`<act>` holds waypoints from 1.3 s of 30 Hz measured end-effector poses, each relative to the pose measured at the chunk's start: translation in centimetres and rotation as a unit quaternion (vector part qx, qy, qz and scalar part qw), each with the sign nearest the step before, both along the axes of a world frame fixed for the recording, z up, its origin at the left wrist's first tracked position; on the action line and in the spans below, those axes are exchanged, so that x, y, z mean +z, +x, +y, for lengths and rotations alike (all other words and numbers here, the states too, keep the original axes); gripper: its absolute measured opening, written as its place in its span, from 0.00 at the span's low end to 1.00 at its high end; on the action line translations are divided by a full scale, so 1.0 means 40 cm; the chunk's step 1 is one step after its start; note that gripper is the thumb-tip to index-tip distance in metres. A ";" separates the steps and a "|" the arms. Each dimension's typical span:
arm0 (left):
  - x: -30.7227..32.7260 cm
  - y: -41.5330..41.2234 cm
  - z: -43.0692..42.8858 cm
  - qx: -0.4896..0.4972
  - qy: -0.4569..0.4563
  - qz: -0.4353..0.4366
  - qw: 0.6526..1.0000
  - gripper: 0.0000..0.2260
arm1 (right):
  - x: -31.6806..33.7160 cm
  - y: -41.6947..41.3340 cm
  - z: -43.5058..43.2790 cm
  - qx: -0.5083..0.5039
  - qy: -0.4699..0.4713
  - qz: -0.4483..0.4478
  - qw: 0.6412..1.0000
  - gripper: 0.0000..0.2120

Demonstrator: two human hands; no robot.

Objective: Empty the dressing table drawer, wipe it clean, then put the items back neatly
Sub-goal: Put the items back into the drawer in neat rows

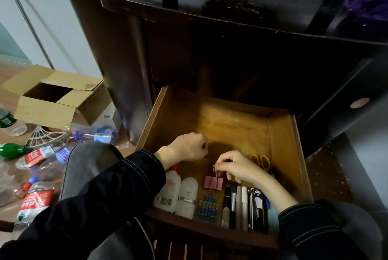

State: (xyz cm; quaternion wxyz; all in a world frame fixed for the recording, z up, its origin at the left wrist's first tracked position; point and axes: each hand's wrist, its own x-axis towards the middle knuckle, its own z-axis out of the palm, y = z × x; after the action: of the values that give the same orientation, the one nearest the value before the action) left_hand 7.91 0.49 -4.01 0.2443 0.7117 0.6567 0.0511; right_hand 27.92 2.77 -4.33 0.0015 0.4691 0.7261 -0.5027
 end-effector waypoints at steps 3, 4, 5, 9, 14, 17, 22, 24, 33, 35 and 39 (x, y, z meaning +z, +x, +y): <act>0.004 -0.002 -0.001 -0.006 -0.003 -0.002 1.000 0.07 | -0.001 0.000 0.002 0.003 -0.016 0.005 1.000 0.09; 0.005 -0.003 -0.002 -0.006 -0.003 -0.004 1.000 0.07 | -0.002 0.001 0.003 0.005 -0.021 0.006 1.000 0.08; 0.006 -0.003 -0.003 -0.008 -0.003 -0.006 1.000 0.07 | -0.004 0.001 0.003 0.007 -0.025 0.007 1.000 0.08; 0.009 -0.001 -0.006 -0.023 -0.006 -0.006 1.000 0.08 | -0.010 0.001 0.005 0.026 -0.034 0.011 0.999 0.06; 0.011 -0.001 -0.006 -0.029 -0.005 -0.003 1.000 0.07 | -0.012 0.002 0.004 0.048 -0.056 0.008 0.997 0.06; 0.013 -0.001 -0.007 -0.029 -0.005 -0.003 1.000 0.07 | -0.013 0.003 0.003 0.057 -0.067 -0.001 0.996 0.08; 0.016 -0.001 -0.007 -0.027 -0.006 -0.003 1.000 0.08 | -0.013 0.008 0.004 0.062 -0.077 -0.010 0.995 0.11; 0.015 -0.001 -0.006 -0.027 -0.002 -0.004 1.000 0.08 | -0.007 0.011 0.007 0.054 -0.072 0.016 0.996 0.11; 0.000 -0.006 -0.003 -0.031 0.027 -0.015 0.999 0.07 | 0.037 0.042 0.068 -0.370 -0.156 0.217 0.890 0.07; 0.001 -0.007 -0.004 -0.027 0.031 -0.013 0.999 0.07 | 0.045 0.045 0.063 -0.386 -0.189 0.242 0.870 0.07; 0.002 -0.006 -0.004 -0.025 0.035 -0.016 0.999 0.07 | 0.036 0.061 0.050 -0.379 -0.156 0.246 0.878 0.18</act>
State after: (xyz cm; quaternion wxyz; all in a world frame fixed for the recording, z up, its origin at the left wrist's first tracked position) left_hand 7.67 0.34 -3.92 0.2311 0.7352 0.6323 0.0790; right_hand 30.35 4.77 -2.88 -0.2946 0.5636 0.3813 -0.6710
